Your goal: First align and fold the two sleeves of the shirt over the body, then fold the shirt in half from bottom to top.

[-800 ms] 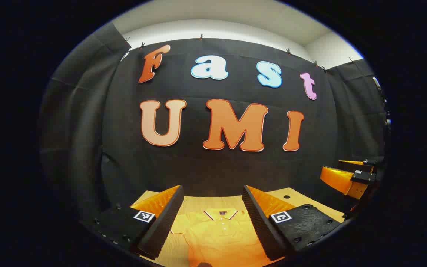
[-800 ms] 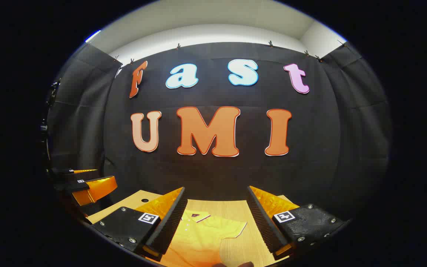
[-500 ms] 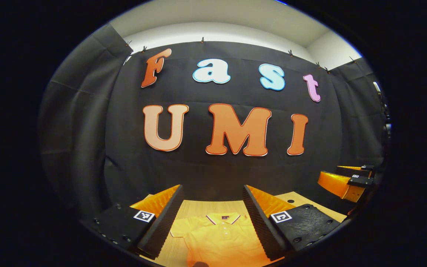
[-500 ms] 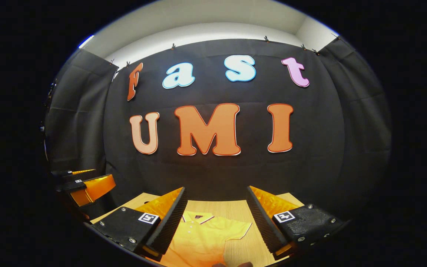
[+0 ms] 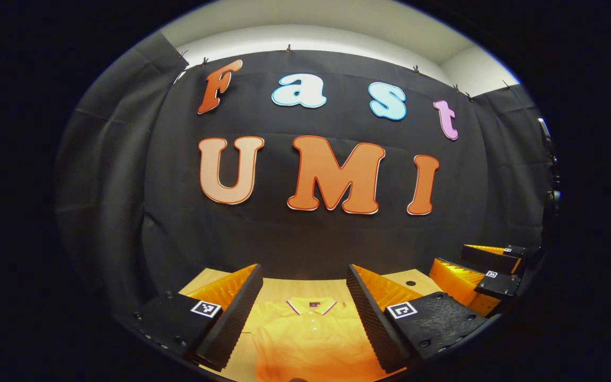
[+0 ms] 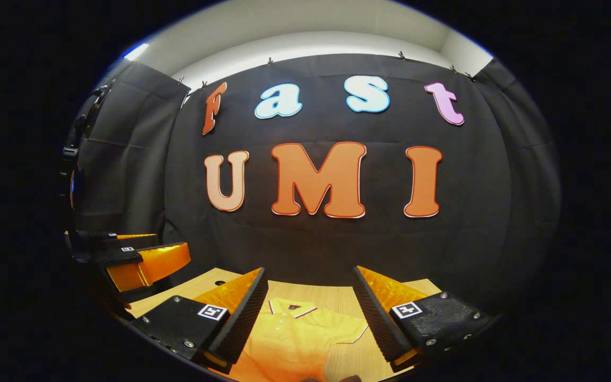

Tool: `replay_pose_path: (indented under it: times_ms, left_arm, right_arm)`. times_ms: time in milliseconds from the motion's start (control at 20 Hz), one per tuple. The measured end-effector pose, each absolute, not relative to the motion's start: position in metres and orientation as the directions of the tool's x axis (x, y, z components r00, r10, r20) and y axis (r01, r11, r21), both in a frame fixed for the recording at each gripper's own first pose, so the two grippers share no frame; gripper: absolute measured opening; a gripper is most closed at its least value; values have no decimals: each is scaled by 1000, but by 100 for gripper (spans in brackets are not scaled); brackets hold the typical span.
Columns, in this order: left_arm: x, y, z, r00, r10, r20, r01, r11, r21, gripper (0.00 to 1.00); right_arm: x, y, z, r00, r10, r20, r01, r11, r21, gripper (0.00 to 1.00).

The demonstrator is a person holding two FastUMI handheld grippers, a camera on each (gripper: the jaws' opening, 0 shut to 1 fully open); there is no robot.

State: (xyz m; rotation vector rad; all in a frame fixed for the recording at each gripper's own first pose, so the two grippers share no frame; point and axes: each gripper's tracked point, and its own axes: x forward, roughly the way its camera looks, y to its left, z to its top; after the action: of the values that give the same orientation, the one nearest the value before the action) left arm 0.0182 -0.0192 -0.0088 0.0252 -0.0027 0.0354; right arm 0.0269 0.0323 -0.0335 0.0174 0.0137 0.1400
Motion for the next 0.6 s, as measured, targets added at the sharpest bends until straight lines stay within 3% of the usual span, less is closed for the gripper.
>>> replay_pose_path:
  times_ms: [150,600]
  left_arm:
    - [16,-19,0,998,46,38,-47,998,35,97]
    - [9,-24,1,994,52,92,-62,993,102,97]
  right_arm:
    - [34,32,-36,988,154,-20,-152,987,53,97]
    - [79,-28,-88,988,42,-147,-34,998,53,97]
